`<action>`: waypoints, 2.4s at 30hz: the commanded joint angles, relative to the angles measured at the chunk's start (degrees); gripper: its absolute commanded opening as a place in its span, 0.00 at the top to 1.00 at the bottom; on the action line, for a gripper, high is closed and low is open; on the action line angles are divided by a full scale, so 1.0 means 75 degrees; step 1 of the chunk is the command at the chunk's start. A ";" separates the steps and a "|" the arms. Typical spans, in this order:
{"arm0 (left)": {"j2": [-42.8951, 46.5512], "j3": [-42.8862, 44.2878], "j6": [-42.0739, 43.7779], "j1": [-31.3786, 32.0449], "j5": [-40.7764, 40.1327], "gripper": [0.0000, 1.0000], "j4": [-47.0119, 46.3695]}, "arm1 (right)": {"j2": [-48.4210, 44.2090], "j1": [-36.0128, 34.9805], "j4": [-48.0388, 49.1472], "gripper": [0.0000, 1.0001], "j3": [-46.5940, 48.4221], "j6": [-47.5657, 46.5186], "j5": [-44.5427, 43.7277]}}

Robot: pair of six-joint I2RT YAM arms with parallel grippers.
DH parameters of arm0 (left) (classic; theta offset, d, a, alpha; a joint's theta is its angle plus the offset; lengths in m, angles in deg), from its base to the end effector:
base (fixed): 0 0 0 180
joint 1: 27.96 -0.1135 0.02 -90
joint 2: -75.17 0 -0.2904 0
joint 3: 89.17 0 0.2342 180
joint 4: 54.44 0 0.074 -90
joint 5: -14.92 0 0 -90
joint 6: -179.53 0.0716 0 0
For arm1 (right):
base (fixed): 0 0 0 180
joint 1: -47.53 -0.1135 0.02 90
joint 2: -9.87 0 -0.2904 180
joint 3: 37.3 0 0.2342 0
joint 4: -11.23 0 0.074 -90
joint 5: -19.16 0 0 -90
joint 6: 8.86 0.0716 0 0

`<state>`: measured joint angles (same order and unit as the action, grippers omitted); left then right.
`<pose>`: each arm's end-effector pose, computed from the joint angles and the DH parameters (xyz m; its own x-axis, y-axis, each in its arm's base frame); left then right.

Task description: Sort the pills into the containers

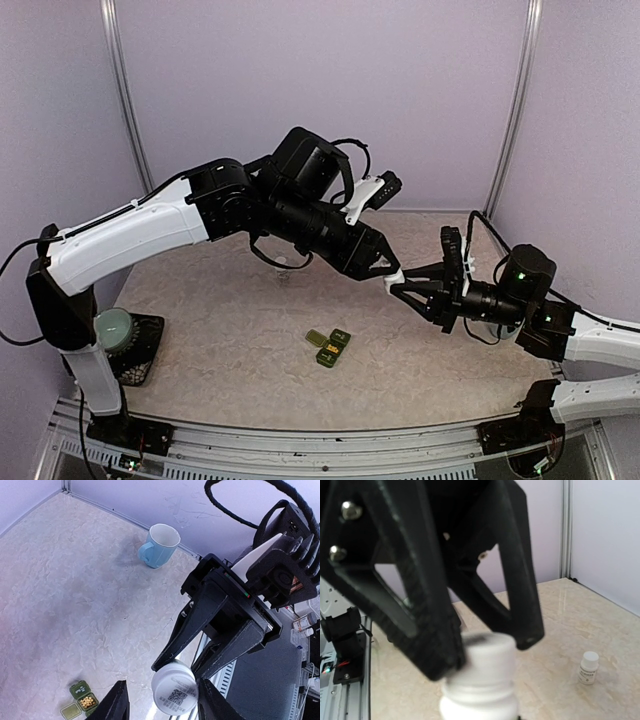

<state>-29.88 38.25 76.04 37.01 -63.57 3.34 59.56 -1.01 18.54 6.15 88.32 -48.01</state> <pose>0.1688 -0.3952 0.3995 -0.4616 0.4482 -0.7656 0.8731 0.3823 -0.3026 0.1149 0.1720 0.3121 -0.1062 0.0538 -0.9929 -0.9417 0.3153 0.1178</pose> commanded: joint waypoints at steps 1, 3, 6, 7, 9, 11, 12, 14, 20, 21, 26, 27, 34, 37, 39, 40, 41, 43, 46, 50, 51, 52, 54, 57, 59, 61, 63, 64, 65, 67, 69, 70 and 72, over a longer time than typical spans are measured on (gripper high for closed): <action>0.0227 0.0028 0.0020 -0.0050 -0.0220 0.53 0.0022 | -0.0007 0.0038 0.0232 0.85 0.0205 0.0050 0.0067; 0.0183 0.0058 0.0037 -0.0038 -0.0185 0.53 0.0074 | 0.0016 0.0041 0.0234 0.85 0.0218 0.0051 0.0063; 0.0113 0.0114 0.0076 -0.0015 -0.0089 0.53 0.0142 | 0.0046 0.0038 0.0210 0.85 0.0229 0.0042 0.0050; 0.0099 0.0137 0.0087 -0.0014 -0.0066 0.53 0.0146 | 0.0043 0.0038 0.0204 0.85 0.0228 0.0039 0.0050; 0.0113 0.0151 0.0086 -0.0014 -0.0042 0.53 0.0129 | 0.0046 0.0040 0.0191 0.85 0.0235 0.0039 0.0041; 0.0117 0.0202 0.0081 -0.0015 -0.0048 0.52 0.0123 | 0.0053 0.0039 0.0166 0.85 0.0245 0.0027 0.0018; 0.0129 0.0228 0.0077 -0.0014 -0.0051 0.52 0.0114 | 0.0072 0.0041 0.0145 0.85 0.0252 0.0031 -0.0001; 0.0137 0.0273 0.0091 -0.0005 0.0057 0.52 0.0091 | 0.0087 0.0038 0.0102 0.85 0.0272 0.0020 -0.0050; 0.0114 0.0359 0.0073 0.0019 0.0218 0.48 0.0110 | 0.0079 0.0044 0.0094 0.85 0.0276 0.0015 -0.0114; 0.0113 0.0373 0.0065 0.0018 0.0210 0.48 0.0121 | 0.0078 0.0047 0.0093 0.85 0.0277 0.0015 -0.0104; -0.0036 0.0583 0.0115 0.0057 0.0166 0.50 0.0344 | 0.0096 0.0038 0.0060 0.85 0.0321 0.0012 -0.0085; -0.0064 0.0614 0.0123 0.0074 0.0153 0.51 0.0390 | 0.0093 0.0039 0.0058 0.85 0.0326 0.0008 -0.0093; -0.0156 0.0666 0.0182 0.0115 -0.0026 0.51 0.0544 | 0.0085 0.0044 0.0048 0.85 0.0373 -0.0003 -0.0062; -0.0203 0.0662 0.0176 0.0113 0.0013 0.51 0.0534 | 0.0090 0.0038 0.0035 0.85 0.0402 -0.0007 -0.0054; -0.0214 0.0669 0.0176 0.0115 0.0041 0.54 0.0527 | 0.0104 0.0042 0.0014 0.85 0.0413 -0.0020 -0.0045; -0.0219 0.0681 0.0180 0.0124 0.0037 0.55 0.0522 | 0.0119 0.0041 0.0009 0.85 0.0414 -0.0020 -0.0044; -0.0212 0.0692 0.0182 0.0108 0.0033 0.57 0.0515 | 0.0113 0.0047 0.0011 0.85 0.0417 -0.0020 -0.0034; -0.0214 0.0690 0.0185 0.0115 0.0027 0.59 0.0499 | 0.0132 0.0038 0.0022 0.85 0.0406 -0.0020 -0.0032; -0.0214 0.0677 0.0194 0.0123 0.0026 0.62 0.0496 | 0.0127 0.0042 0.0054 0.85 0.0365 -0.0008 -0.0033; -0.0208 0.0668 0.0206 0.0117 0.0053 0.61 0.0473 | 0.0145 0.0040 0.0058 0.85 0.0335 -0.0009 -0.0032; -0.0199 0.0668 0.0209 0.0115 0.0067 0.57 0.0464 | 0.0143 0.0044 0.0060 0.85 0.0331 -0.0008 -0.0038; -0.0199 0.0668 0.0206 0.0115 0.0088 0.54 0.0446 | 0.0138 0.0044 0.0055 0.85 0.0327 -0.0008 -0.0048; -0.0202 0.0681 0.0206 0.0124 0.0116 0.51 0.0449 | 0.0136 0.0040 0.0058 0.85 0.0333 -0.0018 -0.0056; -0.0174 0.0683 0.0195 0.0122 0.0119 0.50 0.0433 | 0.0141 0.0038 0.0068 0.85 0.0322 -0.0020 -0.0045; -0.0146 0.0682 0.0210 0.0121 0.0064 0.51 0.0427 | 0.0156 0.0040 0.0080 0.85 0.0323 -0.0009 -0.0035; -0.0128 0.0693 0.0218 0.0115 0.0020 0.52 0.0413 | 0.0154 0.0038 0.0082 0.85 0.0306 -0.0002 -0.0032; -0.0136 0.0703 0.0218 0.0115 0.0051 0.54 0.0409 | 0.0166 0.0041 0.0087 0.85 0.0298 0.0004 -0.0021; -0.0137 0.0705 0.0212 0.0121 0.0057 0.54 0.0415 | 0.0171 0.0041 0.0098 0.85 0.0291 0.0004 -0.0021; -0.0137 0.0703 0.0217 0.0124 0.0074 0.56 0.0408 | 0.0160 0.0041 0.0101 0.85 0.0290 0.0004 -0.0021; -0.0137 0.0685 0.0222 0.0126 0.0081 0.57 0.0391 | 0.0174 0.0043 0.0105 0.85 0.0287 0.0006 -0.0020; -0.0120 0.0681 0.0221 0.0115 0.0114 0.57 0.0374 | 0.0177 0.0040 0.0105 0.85 0.0281 0.0015 -0.0010; -0.0109 0.0681 0.0227 0.0119 0.0129 0.58 0.0363 | 0.0179 0.0038 0.0099 0.85 0.0283 0.0015 -0.0009; -0.0105 0.0663 0.0229 0.0125 0.0145 0.58 0.0345 | 0.0182 0.0048 0.0104 0.85 0.0283 0.0015 -0.0012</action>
<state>-30.84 42.10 77.15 37.65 -63.26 6.36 60.69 -1.01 18.54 7.72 88.28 -48.18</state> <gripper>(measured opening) 0.423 0.203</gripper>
